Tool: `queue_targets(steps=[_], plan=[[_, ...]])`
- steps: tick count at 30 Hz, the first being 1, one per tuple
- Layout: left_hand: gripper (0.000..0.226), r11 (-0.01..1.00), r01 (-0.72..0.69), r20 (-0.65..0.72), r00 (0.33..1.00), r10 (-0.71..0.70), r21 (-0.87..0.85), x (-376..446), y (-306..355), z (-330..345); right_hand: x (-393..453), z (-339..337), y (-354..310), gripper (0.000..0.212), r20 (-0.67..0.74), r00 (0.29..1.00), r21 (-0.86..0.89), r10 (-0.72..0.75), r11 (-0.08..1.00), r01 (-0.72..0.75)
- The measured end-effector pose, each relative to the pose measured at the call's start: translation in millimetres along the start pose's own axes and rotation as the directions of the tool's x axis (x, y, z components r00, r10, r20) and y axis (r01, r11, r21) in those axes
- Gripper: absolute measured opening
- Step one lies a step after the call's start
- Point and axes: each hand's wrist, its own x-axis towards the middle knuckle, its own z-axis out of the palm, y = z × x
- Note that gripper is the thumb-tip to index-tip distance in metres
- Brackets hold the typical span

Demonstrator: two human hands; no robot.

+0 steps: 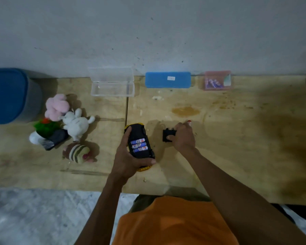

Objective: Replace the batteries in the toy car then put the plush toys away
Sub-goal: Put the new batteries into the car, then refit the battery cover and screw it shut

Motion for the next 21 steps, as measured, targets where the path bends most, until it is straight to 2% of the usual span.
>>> queue_targets(steps=[6,10,16,18,21], plan=[[0.129,1.000,-0.004,0.004,1.000,0.004,-0.019,0,2,0,3,-3,2,0.044,0.008,1.000,0.016,-0.003,1.000,0.002],[0.130,1.000,-0.012,0.014,1.000,0.012,-0.025,0,0,-6,3,-4,4,0.041,-0.029,0.999,0.133,0.014,0.991,-0.010],[0.136,1.000,-0.031,0.000,1.000,0.031,-0.005,-5,-4,-20,3,2,8,0.012,-0.129,0.991,0.196,-0.046,0.978,0.071],[0.136,0.999,-0.035,-0.001,0.999,0.035,0.000,-6,-4,-23,2,-1,4,0.005,-0.114,0.993,0.217,-0.029,0.975,0.054],[0.132,0.999,-0.050,0.005,0.999,0.050,-0.022,-10,-3,-29,-4,-6,-1,0.016,-0.094,0.995,0.226,-0.017,0.973,0.038]])
